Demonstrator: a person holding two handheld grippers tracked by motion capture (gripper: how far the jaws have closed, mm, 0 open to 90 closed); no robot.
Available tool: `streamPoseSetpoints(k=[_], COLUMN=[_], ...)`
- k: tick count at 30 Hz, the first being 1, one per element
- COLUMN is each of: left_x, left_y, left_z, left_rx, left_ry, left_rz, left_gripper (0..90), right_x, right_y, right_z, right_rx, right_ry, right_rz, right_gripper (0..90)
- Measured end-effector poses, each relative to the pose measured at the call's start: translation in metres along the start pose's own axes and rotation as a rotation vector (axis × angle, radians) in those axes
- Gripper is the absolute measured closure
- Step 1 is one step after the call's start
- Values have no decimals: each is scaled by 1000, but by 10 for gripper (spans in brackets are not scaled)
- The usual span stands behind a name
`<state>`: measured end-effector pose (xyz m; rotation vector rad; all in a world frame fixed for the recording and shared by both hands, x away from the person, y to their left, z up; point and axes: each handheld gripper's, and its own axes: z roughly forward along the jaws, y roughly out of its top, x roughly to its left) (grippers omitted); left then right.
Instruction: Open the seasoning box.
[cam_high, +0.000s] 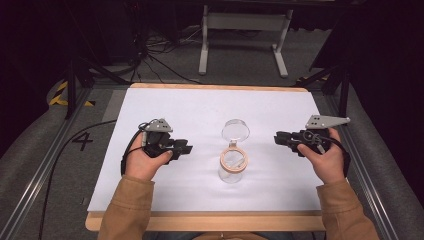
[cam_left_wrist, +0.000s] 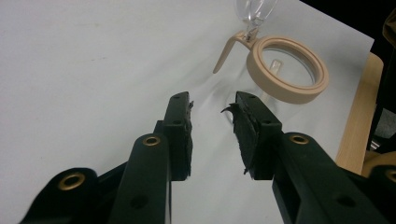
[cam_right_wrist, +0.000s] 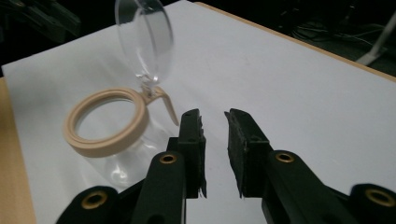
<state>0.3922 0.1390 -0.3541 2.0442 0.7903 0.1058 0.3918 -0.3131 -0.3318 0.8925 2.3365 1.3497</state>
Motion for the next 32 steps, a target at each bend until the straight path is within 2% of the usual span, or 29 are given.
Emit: streamPoseSetpoints(k=[3,11,15,16,22,27,30,32], left_x=[6,23,29,31,40,43,44,44], left_y=[-3,-13,-16,-17,-24,-28,-28,-27], left_z=[1,9,13,15,25,29,29,29], left_rx=[1,32,53,59,103,112,112,112], left_ry=[13,30,43,50,61,64,69,70], left_rz=[-17,-82,-93,-96,-116,-136,-137,-135], left_gripper=[666,665,665,662,653,640,629,605], right_x=[-11,-33,-40,-43,-51,-55,-54,-52], right_y=[-7,-28,-37,-43,-56,-66,-66,-66], right_z=[-1,7,11,14,23,33,36,37], right_rx=[21,73,93,120,181,247,241,214], right_ry=[-45,-67,-90,-113,-128,-144,-156,-155], right_rz=[19,97,127,135,175,182,168,168], right_gripper=[742,708,706,704,682,646,606,586])
